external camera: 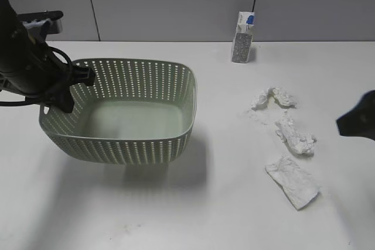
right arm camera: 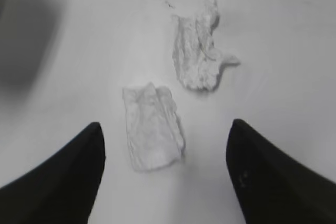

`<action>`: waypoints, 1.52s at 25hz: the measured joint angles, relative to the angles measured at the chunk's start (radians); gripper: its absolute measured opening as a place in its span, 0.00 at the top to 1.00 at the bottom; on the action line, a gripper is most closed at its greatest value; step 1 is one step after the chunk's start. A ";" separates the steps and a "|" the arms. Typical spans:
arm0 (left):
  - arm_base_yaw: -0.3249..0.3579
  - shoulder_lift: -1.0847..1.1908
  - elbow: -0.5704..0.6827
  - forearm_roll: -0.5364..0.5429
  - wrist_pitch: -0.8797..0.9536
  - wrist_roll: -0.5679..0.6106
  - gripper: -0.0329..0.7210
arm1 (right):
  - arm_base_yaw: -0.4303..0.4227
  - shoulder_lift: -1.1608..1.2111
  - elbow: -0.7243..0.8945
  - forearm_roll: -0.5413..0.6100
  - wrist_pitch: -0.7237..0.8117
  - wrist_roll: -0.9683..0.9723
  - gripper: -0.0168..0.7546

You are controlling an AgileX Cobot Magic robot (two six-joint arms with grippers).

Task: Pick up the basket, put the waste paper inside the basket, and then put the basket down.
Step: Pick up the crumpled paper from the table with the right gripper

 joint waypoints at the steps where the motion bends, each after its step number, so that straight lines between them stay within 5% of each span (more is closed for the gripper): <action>1: 0.000 0.000 0.000 0.000 0.000 0.000 0.95 | 0.030 0.065 -0.028 -0.016 -0.029 0.031 0.24; 11: 0.000 0.000 0.000 0.000 -0.007 0.000 0.95 | 0.082 0.553 -0.177 -0.137 -0.247 0.186 0.24; 19: 0.000 0.000 0.000 0.000 -0.018 0.000 0.95 | 0.082 0.693 -0.179 -0.283 -0.345 0.296 0.35; 23: 0.000 0.000 0.000 0.000 -0.025 0.000 0.95 | 0.082 0.708 -0.180 -0.283 -0.363 0.306 0.49; 28: 0.000 0.008 0.000 0.000 -0.034 0.000 0.95 | 0.082 0.707 -0.180 -0.283 -0.363 0.307 0.90; 34: -0.001 0.038 0.000 0.001 -0.046 0.003 0.95 | 0.112 0.575 -0.180 -0.283 -0.355 0.281 0.93; 38: -0.019 0.076 -0.017 0.007 -0.046 0.004 0.95 | 0.226 0.417 -0.202 -0.249 -0.352 0.193 0.93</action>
